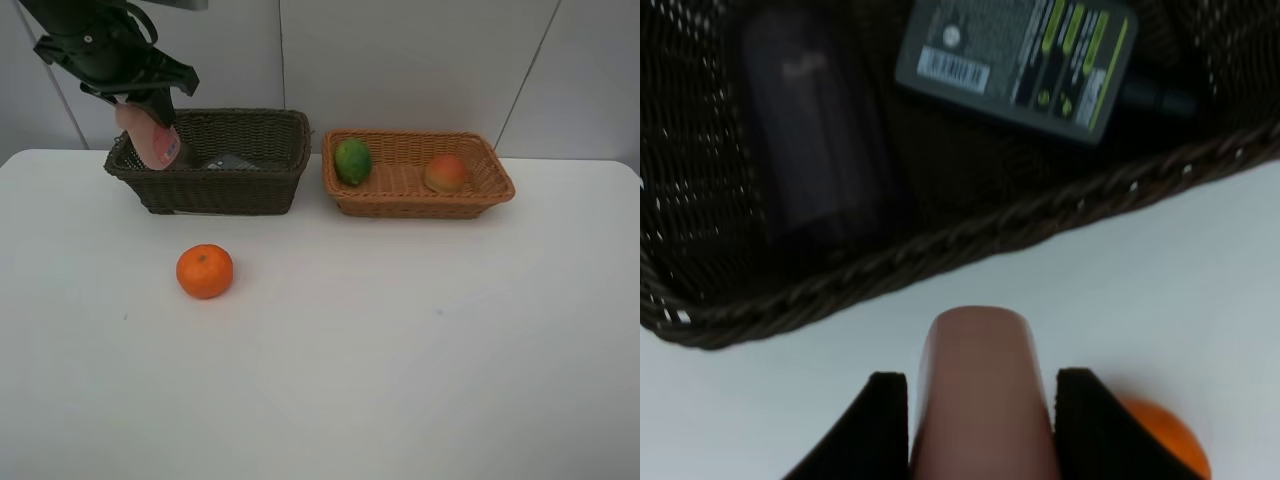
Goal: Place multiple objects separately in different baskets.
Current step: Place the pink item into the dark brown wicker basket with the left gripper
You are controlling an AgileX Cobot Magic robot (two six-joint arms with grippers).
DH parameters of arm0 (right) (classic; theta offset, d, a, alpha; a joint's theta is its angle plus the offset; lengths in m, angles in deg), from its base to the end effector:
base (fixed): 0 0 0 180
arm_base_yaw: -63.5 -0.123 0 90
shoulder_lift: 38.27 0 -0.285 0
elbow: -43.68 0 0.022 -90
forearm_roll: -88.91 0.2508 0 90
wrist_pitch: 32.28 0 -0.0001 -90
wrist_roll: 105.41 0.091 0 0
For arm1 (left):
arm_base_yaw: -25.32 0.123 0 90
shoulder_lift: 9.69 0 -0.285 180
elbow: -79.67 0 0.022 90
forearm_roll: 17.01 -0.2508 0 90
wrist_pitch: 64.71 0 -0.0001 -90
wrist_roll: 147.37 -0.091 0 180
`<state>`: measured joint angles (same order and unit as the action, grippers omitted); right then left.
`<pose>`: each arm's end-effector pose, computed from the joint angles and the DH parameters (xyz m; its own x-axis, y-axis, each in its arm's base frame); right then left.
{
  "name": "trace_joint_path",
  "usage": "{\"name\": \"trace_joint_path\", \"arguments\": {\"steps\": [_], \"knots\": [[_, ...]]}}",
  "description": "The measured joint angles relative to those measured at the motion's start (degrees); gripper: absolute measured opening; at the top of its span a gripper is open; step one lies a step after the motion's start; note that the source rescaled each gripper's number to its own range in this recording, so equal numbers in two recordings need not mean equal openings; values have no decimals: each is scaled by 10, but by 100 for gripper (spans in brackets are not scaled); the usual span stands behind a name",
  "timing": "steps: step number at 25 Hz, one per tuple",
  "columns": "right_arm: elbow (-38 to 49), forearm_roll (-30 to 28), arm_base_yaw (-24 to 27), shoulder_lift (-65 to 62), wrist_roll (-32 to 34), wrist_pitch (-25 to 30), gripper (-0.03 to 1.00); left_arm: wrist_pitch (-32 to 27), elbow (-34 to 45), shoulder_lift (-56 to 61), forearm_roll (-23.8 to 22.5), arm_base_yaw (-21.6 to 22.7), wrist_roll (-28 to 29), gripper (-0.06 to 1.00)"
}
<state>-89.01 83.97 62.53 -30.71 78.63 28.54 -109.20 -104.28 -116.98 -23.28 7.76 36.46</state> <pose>-0.0082 -0.0070 0.2835 -0.4304 0.0210 -0.9024 0.0632 0.9980 -0.0069 0.3666 -0.1087 0.2820 -0.8025 0.2658 -0.5342 0.2709 0.9600 0.0707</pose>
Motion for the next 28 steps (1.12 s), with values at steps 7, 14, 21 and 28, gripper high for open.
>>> {"name": "trace_joint_path", "arguments": {"steps": [7,14,21,28], "knots": [[0,0,0,0,0,0,88,106,0,7,2,0,0,39],[0,0,0,0,0,0,88,240,0,-1,2,0,0,39],[0,0,0,0,0,0,88,331,-3,-55,-11,1,0,39],[0,0,0,0,0,0,88,339,-48,-155,-9,4,3,39]]}}
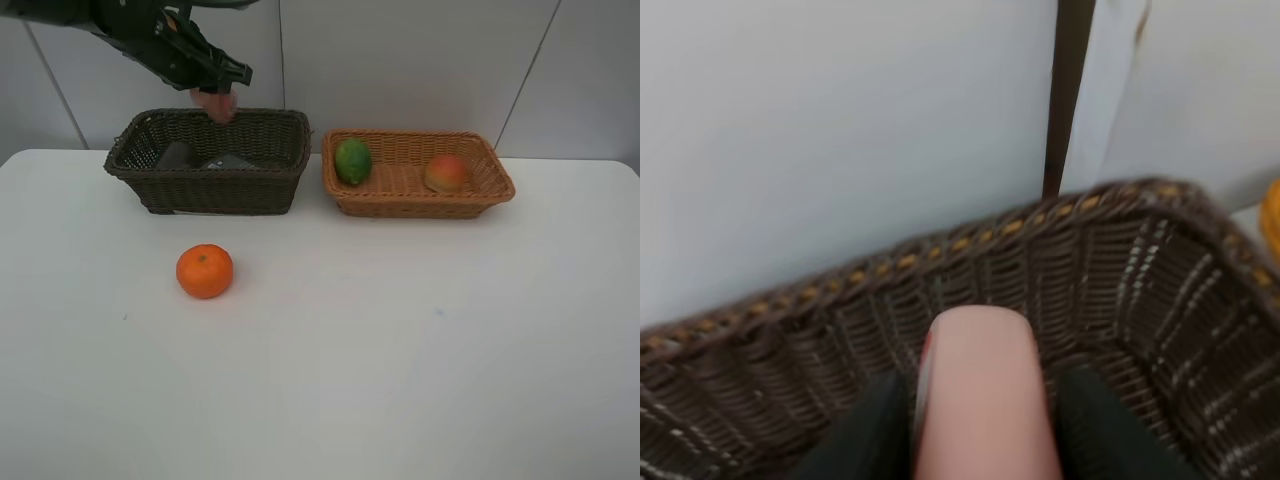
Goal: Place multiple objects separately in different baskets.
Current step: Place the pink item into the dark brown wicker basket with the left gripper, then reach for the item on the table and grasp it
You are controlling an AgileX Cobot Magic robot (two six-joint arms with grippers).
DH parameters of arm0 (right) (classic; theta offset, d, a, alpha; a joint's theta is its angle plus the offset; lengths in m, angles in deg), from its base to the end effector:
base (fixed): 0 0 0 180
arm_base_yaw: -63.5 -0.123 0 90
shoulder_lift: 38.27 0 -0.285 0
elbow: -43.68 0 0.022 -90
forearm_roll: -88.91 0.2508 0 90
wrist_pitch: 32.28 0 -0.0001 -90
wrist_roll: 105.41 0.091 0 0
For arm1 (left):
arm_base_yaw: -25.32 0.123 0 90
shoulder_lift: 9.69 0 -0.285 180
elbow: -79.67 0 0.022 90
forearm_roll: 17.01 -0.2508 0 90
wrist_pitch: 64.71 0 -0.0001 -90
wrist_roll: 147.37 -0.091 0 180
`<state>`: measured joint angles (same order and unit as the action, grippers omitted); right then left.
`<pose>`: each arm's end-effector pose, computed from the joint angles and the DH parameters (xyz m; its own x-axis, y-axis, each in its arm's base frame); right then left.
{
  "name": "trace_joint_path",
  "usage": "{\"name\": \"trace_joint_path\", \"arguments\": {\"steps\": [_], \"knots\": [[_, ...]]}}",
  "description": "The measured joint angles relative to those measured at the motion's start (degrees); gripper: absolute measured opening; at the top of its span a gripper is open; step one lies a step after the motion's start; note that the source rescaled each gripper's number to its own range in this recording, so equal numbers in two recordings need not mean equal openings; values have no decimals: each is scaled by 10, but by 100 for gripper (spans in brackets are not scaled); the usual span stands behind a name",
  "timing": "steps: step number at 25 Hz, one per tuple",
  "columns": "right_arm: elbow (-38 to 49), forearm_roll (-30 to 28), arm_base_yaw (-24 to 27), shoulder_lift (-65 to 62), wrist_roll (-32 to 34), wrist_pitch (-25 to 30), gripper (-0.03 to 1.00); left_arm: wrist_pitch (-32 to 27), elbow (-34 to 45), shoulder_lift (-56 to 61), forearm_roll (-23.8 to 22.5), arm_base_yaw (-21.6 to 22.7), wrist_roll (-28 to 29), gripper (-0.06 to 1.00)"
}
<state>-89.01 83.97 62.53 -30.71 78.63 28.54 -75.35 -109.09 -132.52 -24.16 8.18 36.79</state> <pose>-0.0082 -0.0070 0.2835 -0.4304 0.0210 -0.9024 0.0632 0.9980 -0.0069 0.4471 -0.1357 0.2285 -0.5285 0.2153 -0.8212 0.3034 0.9513 0.0542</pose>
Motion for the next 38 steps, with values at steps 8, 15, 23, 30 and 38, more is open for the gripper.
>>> {"name": "trace_joint_path", "arguments": {"steps": [8,15,23,30,38], "knots": [[0,0,0,0,0,0,88,31,-6,-55,13,2,29,39],[0,0,0,0,0,0,88,51,-6,-57,15,2,32,39],[0,0,0,0,0,0,88,56,-7,-57,15,2,9,79],[0,0,0,0,0,0,88,57,-8,-57,14,2,-2,80],[0,0,0,0,0,0,88,55,-8,-57,13,2,-90,95]]}}
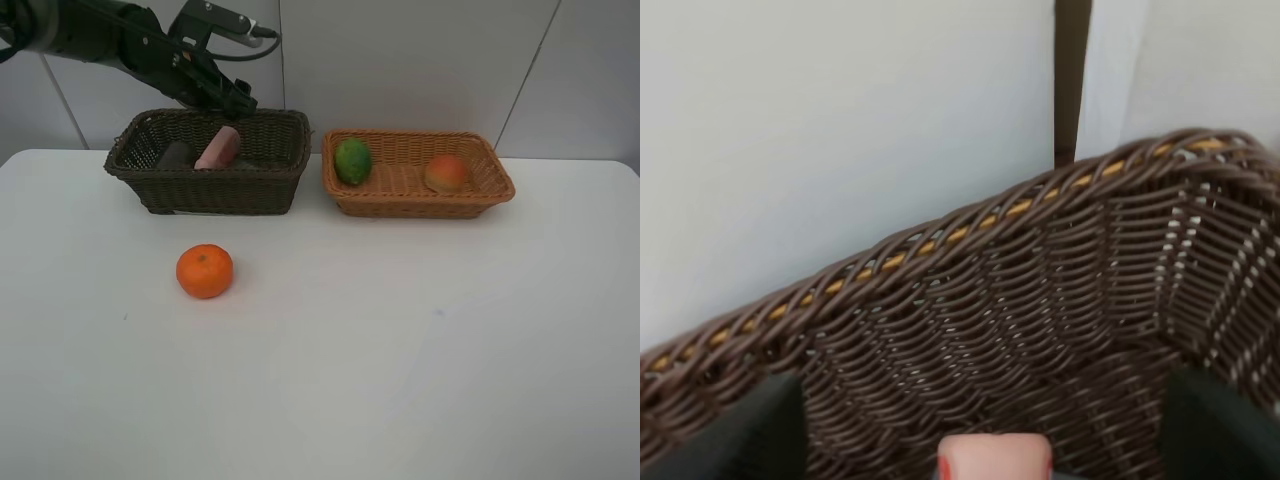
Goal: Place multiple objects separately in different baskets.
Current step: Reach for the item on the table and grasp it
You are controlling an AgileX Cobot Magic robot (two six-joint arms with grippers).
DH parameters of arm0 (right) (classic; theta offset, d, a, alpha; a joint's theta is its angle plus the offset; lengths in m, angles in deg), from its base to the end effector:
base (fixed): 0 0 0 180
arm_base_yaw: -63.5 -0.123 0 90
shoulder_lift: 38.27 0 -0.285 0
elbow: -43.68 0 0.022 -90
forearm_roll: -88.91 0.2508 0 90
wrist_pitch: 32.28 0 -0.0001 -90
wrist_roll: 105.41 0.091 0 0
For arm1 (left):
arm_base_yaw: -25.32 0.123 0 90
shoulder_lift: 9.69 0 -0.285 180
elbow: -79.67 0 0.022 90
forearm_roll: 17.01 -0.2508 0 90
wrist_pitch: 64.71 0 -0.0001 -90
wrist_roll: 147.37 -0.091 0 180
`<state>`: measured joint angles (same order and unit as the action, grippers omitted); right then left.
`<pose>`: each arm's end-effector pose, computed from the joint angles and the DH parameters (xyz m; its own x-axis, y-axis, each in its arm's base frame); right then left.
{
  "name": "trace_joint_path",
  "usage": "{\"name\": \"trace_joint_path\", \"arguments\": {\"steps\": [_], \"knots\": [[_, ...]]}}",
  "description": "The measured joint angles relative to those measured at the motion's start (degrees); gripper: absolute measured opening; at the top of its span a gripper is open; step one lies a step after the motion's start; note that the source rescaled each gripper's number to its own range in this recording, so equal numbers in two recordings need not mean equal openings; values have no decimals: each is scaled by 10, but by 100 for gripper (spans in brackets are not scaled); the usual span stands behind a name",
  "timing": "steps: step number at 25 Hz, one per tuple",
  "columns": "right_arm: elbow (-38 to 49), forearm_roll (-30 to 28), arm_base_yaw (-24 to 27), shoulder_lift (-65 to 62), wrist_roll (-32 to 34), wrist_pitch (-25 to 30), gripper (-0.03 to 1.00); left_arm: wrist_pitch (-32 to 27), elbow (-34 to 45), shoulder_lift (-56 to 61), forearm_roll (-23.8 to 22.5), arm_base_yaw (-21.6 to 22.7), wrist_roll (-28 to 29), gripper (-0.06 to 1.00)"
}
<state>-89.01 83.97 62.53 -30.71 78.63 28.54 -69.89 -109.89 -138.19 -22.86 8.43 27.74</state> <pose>-0.0082 -0.0070 0.2835 -0.4304 0.0210 -0.9024 0.0632 0.9980 -0.0069 0.4623 -0.1395 0.1928 -0.4743 0.3383 -0.8127 0.3780 0.9120 0.1591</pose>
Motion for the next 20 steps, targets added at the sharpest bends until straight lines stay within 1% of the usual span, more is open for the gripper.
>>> {"name": "trace_joint_path", "arguments": {"steps": [3,6,10,16,20], "knots": [[0,0,0,0,0,0,88,-7,0,0,0,0,-14,99],[0,0,0,0,0,0,88,-21,0,1,0,-2,-17,100],[0,0,0,0,0,0,88,-63,0,13,0,-11,-23,100],[0,0,0,0,0,0,88,-161,0,60,-1,-24,-59,100],[0,0,0,0,0,0,88,-245,0,91,0,-33,-96,100]]}}
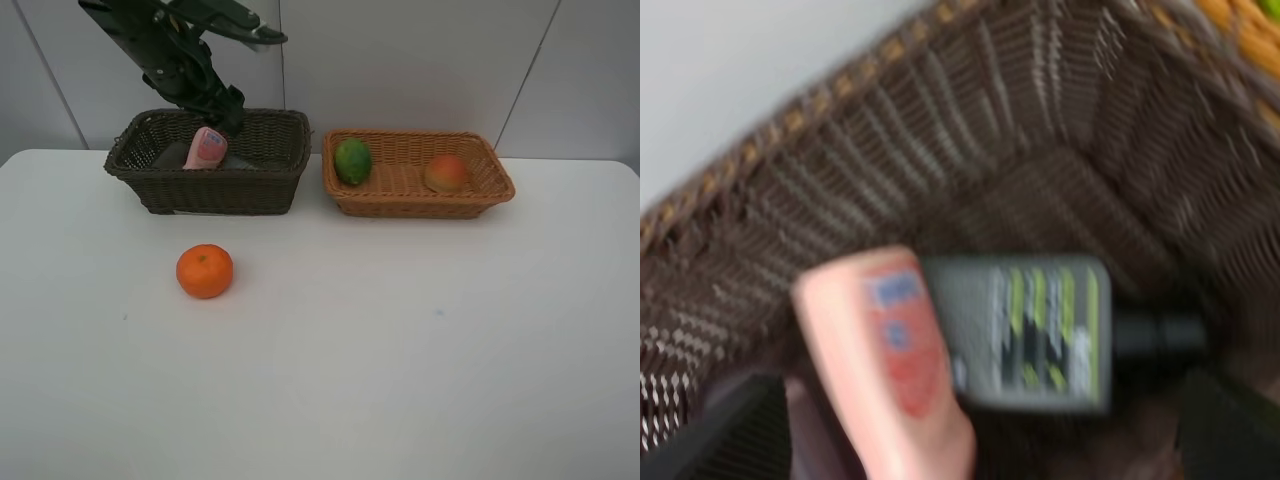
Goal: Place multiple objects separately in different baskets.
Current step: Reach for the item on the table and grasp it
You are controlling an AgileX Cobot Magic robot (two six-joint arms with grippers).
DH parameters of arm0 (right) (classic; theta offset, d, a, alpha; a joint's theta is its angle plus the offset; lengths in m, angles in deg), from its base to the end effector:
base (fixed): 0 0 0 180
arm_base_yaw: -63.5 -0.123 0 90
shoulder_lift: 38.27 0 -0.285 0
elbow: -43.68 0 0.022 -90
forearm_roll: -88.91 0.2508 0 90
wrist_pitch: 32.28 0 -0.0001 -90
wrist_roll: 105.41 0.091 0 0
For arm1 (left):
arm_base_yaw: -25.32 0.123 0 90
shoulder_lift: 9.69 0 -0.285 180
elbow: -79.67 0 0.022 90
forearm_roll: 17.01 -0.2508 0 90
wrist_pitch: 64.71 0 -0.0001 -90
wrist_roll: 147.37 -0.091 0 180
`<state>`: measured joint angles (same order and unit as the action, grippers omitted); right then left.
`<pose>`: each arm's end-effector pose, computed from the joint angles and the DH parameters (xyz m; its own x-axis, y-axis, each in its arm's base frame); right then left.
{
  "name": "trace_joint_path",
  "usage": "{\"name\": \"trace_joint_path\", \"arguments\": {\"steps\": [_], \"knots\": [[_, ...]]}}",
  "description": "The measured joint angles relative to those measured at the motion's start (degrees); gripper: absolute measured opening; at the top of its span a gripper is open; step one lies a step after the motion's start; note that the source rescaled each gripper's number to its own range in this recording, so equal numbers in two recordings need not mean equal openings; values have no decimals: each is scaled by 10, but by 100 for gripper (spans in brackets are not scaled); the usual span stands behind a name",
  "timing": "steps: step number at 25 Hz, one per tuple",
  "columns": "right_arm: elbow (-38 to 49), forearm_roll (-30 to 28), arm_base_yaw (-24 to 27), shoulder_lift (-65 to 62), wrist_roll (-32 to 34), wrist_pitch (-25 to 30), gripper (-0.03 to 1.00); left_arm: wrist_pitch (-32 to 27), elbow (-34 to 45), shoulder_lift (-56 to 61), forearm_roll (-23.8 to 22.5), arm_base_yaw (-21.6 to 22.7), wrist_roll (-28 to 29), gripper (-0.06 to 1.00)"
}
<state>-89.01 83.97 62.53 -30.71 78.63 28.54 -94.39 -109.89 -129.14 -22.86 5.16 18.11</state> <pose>-0.0082 -0.0070 0.2835 -0.4304 0.0210 -0.9024 0.0632 0.9980 -0.0069 0.4169 -0.1482 0.2374 -0.5667 0.5651 -0.5997 0.5345 0.8060 0.2543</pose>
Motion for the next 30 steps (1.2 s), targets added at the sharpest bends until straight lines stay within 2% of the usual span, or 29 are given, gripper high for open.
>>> {"name": "trace_joint_path", "arguments": {"steps": [10,14,17,24,29,30], "knots": [[0,0,0,0,0,0,88,-247,-3,44,13,-40,-43,100],[0,0,0,0,0,0,88,-310,-3,44,13,-62,-45,100],[0,0,0,0,0,0,88,-327,-3,44,13,-79,-49,100],[0,0,0,0,0,0,88,-323,41,44,13,-94,-79,100],[0,0,0,0,0,0,88,-286,91,44,12,-94,-119,100],[0,0,0,0,0,0,88,-259,107,44,12,-94,-134,100]]}}
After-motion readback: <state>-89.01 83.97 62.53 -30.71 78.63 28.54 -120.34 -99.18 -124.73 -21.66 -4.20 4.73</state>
